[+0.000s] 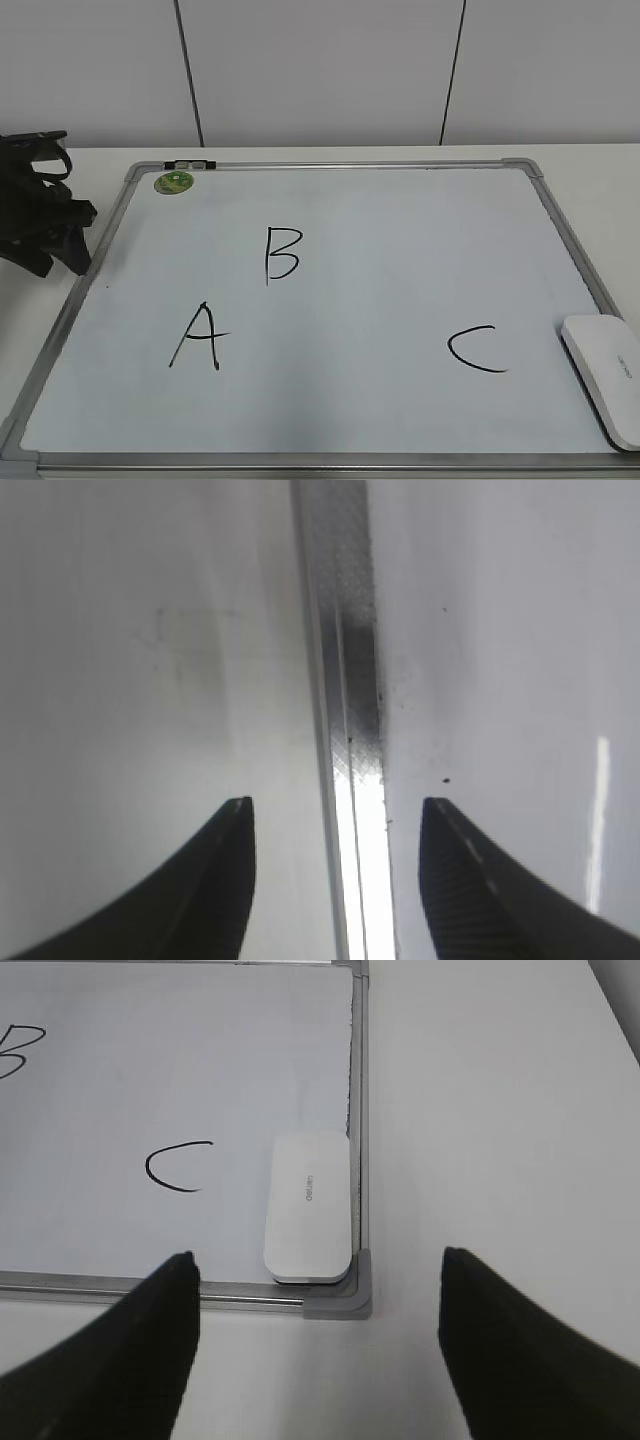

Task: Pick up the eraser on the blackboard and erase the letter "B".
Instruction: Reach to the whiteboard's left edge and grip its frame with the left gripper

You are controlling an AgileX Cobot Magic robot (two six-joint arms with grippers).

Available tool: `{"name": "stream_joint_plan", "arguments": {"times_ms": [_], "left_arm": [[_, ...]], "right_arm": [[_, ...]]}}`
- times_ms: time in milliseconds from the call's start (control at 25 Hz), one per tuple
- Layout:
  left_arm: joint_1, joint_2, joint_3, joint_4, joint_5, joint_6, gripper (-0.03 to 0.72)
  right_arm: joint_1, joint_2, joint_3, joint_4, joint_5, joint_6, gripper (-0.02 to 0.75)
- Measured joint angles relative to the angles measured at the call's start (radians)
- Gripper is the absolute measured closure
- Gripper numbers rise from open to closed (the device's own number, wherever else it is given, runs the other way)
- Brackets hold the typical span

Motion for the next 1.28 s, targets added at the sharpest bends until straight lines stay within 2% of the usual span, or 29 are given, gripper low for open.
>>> {"name": "stream_joint_plan", "arguments": {"times_ms": [320,880,1280], "left_arm": [[0.0,0.052,-0.014,-0.005,0.002,0.0,0.316],[0.0,0.062,-0.018,-0.026,-0.012,0.001,0.454],[0.0,0.062,-0.018,-0.026,-0.02,0.002,0.461]], "right_arm": [[0.0,0.0,0.0,0.0,0.0,0.0,0.164],[0.0,0.0,0.0,0.0,0.0,0.0,0.164],[0.0,0.0,0.0,0.0,0.0,0.0,0.164]]}}
